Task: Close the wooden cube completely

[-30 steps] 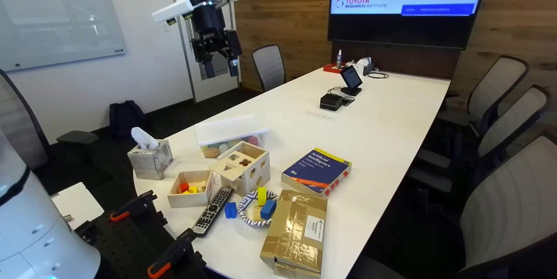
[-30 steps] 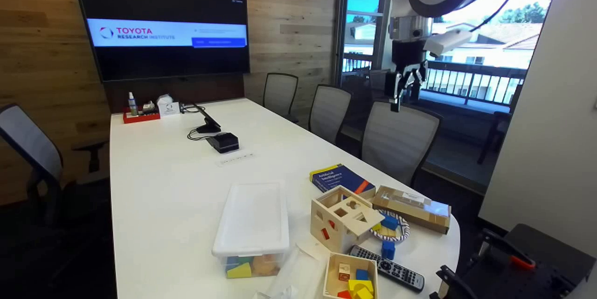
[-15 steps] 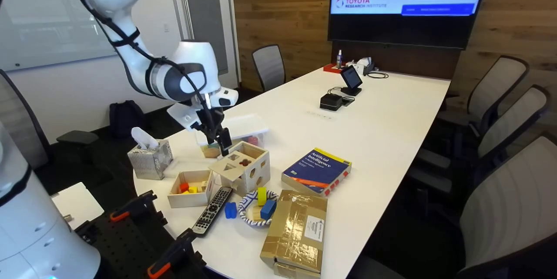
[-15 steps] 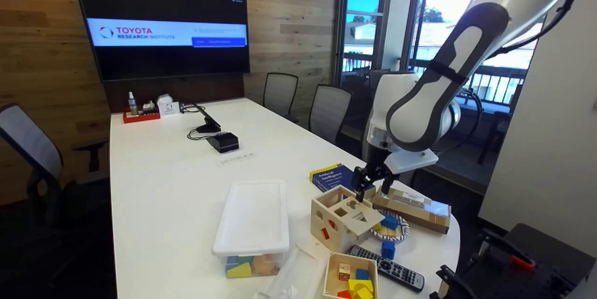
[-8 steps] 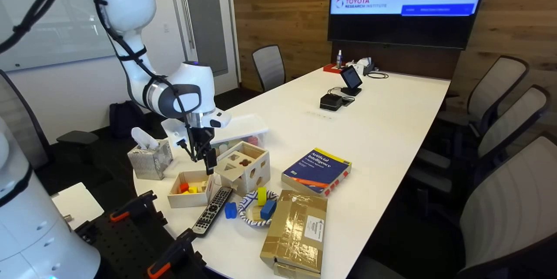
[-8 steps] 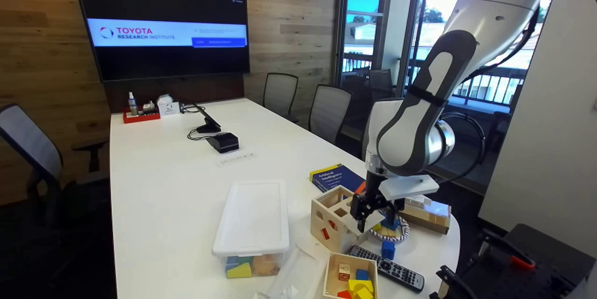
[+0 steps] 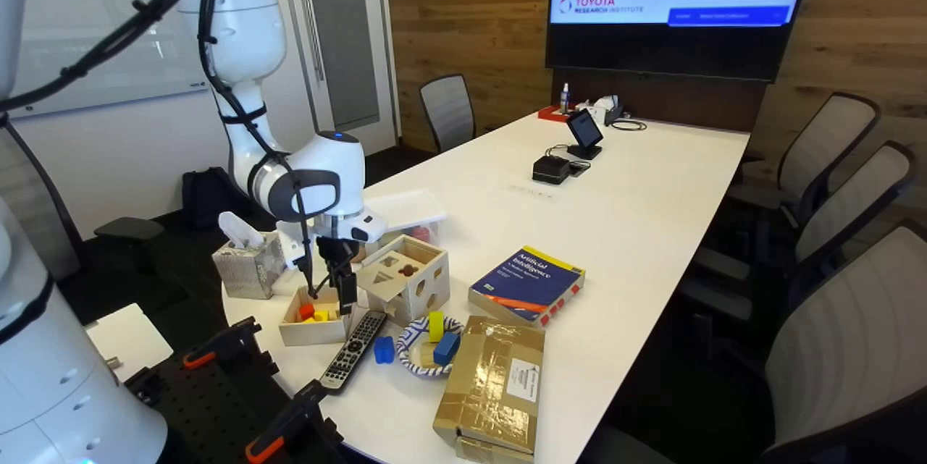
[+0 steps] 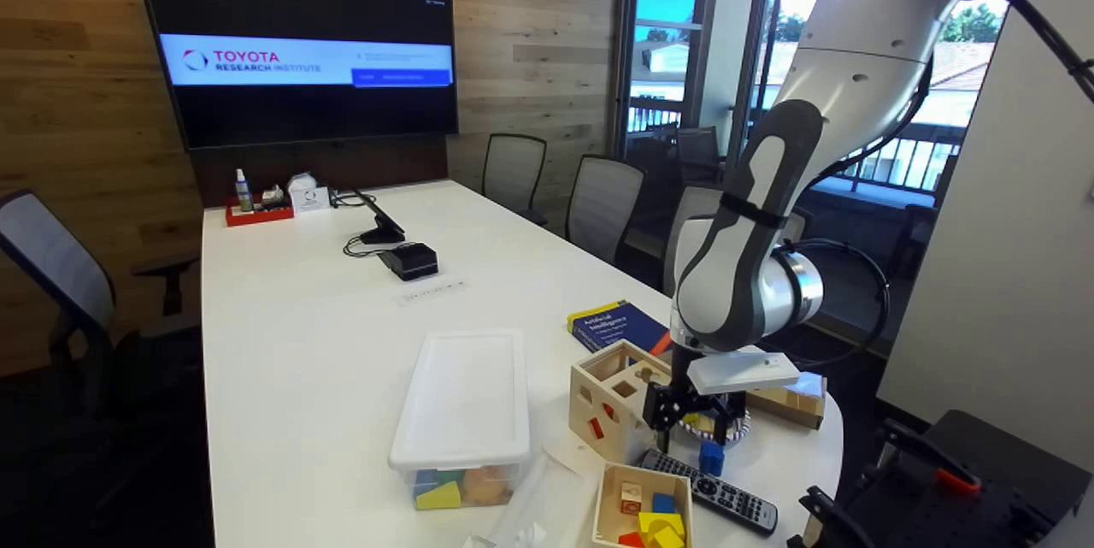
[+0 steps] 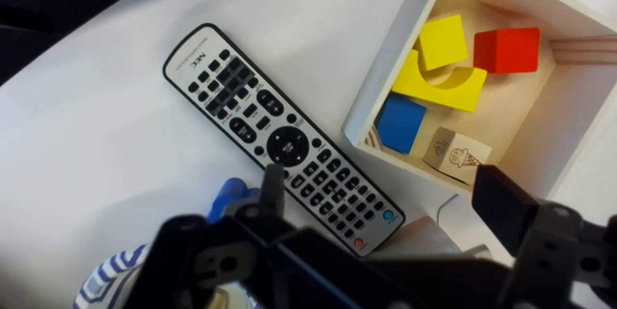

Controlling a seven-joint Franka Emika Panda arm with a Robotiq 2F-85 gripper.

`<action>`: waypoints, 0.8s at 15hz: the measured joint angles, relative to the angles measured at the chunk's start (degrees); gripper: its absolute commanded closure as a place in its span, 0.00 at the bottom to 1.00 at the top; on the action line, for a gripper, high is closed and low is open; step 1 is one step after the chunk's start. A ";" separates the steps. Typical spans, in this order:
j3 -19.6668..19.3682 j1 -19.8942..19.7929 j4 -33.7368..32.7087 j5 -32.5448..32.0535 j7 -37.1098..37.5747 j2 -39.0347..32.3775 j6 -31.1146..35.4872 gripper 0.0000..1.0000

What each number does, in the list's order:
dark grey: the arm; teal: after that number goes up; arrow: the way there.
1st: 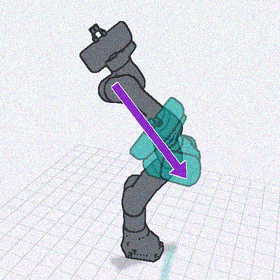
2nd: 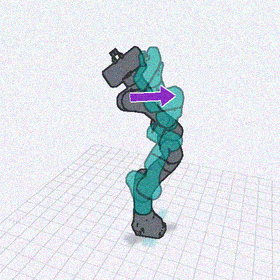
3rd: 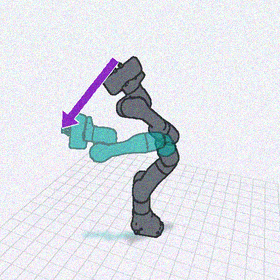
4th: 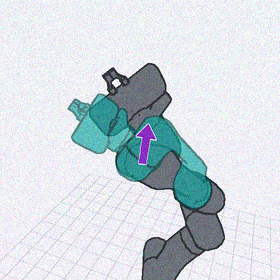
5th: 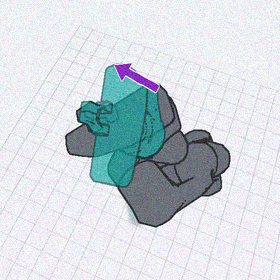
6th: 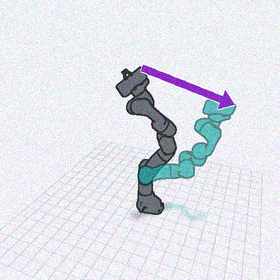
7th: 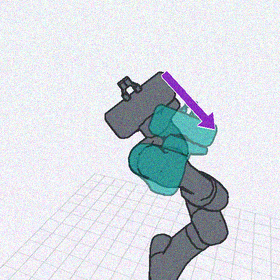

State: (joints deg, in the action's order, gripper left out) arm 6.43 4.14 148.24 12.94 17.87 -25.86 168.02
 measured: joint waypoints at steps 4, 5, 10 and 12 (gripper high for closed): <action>-1.78 0.16 -1.53 -0.46 -0.82 -2.92 1.87 0.00; -2.12 0.19 -2.04 -0.71 -0.93 -3.54 2.25 0.00; -6.14 3.75 -4.62 -3.18 -0.96 -6.33 6.32 0.00; -8.18 6.01 -5.53 -3.84 -0.96 -7.41 8.46 0.00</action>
State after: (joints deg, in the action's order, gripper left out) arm -1.75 10.15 142.71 9.11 16.91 -33.26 176.48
